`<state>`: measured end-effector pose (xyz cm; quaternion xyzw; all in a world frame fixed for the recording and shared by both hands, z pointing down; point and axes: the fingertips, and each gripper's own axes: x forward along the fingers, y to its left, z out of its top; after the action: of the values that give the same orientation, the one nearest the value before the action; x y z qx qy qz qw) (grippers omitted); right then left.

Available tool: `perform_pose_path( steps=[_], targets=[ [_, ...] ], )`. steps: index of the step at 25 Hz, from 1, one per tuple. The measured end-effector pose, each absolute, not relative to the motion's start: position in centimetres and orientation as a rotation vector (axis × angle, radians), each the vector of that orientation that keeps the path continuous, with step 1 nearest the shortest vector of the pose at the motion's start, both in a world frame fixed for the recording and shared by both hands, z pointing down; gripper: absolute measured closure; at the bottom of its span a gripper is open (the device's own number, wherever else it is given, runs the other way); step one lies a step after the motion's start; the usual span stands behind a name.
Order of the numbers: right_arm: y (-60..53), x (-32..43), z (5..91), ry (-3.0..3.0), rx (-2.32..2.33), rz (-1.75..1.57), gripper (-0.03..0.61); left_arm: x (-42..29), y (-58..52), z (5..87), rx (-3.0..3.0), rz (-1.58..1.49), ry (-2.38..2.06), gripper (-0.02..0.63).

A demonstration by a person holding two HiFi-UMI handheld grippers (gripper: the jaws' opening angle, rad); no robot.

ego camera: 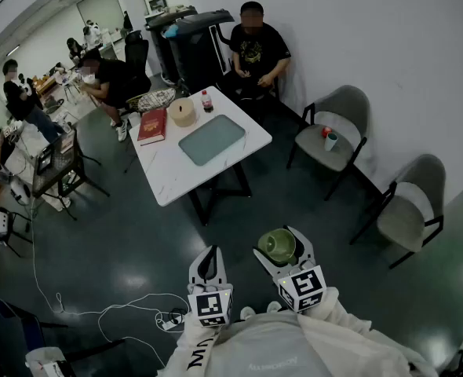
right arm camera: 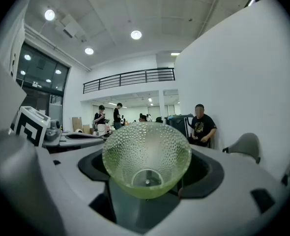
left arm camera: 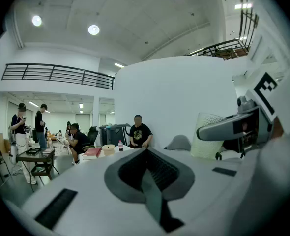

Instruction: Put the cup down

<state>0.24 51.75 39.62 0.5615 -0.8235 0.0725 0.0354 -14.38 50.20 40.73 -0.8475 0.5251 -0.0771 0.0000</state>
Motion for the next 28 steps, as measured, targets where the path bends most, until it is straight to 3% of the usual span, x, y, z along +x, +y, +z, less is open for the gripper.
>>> perform_pose_path(
  steps=[28],
  targets=[
    [50.3,4.8,39.8,-2.632,1.671,0.277,0.186,-7.3,49.1,39.8,-2.634,-0.246,1.629,0.603]
  ],
)
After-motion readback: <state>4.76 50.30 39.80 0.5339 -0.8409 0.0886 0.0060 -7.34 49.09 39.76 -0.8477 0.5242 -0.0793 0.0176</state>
